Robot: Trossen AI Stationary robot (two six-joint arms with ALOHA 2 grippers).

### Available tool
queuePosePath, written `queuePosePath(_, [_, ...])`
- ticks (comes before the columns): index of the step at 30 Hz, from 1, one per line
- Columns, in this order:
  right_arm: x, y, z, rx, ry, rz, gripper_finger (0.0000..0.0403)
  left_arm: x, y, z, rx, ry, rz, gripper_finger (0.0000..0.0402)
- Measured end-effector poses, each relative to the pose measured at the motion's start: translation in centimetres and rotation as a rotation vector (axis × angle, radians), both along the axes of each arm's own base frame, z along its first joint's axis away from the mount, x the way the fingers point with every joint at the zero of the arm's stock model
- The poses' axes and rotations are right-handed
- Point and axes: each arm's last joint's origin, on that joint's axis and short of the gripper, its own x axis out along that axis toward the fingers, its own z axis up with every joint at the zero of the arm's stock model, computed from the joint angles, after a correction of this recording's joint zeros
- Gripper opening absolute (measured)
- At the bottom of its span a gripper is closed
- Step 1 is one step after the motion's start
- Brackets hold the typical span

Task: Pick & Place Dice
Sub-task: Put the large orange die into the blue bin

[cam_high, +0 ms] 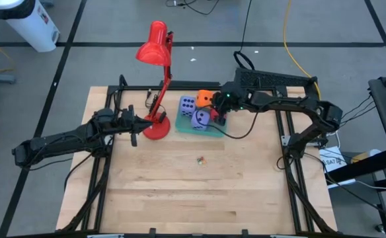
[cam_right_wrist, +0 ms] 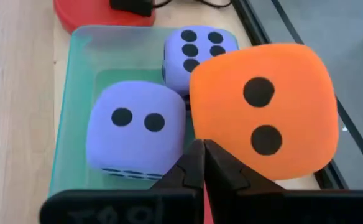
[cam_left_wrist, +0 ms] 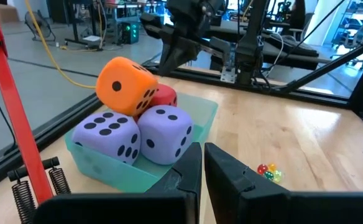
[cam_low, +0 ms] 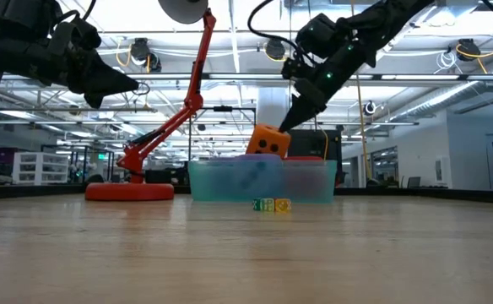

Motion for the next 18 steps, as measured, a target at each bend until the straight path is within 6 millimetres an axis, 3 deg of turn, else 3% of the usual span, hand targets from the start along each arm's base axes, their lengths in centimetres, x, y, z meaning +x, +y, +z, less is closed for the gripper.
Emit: queuePosePath(18, [0.4,0.5,0.2,0.042,-0.045,0.025,0.0,0.0,-0.1,1.0,0.031,0.01,-0.031,0.0031])
